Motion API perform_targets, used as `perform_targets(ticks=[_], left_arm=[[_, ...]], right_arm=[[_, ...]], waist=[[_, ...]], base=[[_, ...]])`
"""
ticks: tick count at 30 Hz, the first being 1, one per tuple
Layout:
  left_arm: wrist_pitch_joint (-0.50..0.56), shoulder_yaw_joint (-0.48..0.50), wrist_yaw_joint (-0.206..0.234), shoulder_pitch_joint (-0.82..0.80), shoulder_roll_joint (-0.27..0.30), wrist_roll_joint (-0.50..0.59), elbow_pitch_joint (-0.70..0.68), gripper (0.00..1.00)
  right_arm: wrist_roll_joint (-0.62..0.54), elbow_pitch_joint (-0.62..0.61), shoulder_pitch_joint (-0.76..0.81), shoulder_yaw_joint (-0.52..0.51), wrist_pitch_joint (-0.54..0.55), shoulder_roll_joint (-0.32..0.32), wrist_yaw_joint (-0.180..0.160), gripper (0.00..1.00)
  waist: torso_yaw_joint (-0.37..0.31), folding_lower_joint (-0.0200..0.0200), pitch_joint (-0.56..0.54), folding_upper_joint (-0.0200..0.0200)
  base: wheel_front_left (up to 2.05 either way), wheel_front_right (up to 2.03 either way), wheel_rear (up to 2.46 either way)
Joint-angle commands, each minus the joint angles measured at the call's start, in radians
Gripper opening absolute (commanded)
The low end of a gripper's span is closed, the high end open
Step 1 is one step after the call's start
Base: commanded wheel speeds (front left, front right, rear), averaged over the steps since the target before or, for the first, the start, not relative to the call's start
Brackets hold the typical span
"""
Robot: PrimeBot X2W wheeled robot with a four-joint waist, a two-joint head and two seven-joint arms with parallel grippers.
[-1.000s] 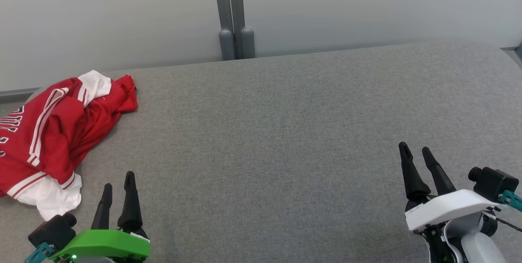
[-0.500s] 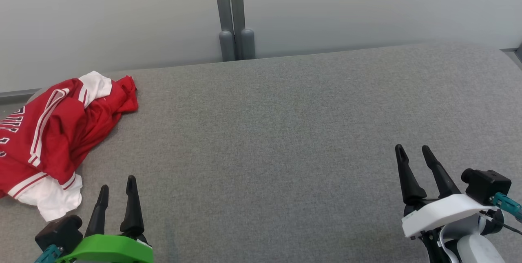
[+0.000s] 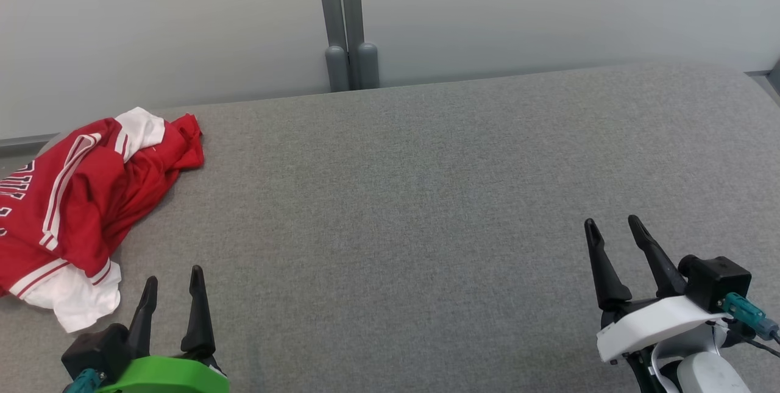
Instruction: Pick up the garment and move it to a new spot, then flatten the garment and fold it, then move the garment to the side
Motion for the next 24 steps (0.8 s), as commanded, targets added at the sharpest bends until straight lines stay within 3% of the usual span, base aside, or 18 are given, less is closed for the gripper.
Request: perform_targets(ticks=[1, 24], left_arm=[[-0.009, 0.003, -0.004, 0.006, 0.01, 0.028, -0.004, 1.0], [-0.056, 0.025, -0.007, 0.033, 0.007, 0.194, 0.043, 1.0]], right_arm=[[-0.031, -0.01, 0.004, -0.001, -0.01, -0.008, 0.001, 1.0], [-0.157, 0.003, 0.029, -0.034, -0.057, 0.025, 0.001, 1.0]], waist=[[0.0, 0.0, 0.0, -0.0001], [0.001, 0.0, 0.001, -0.0001]], base=[[0.0, 0.0, 0.0], [0.0, 0.0, 0.0]])
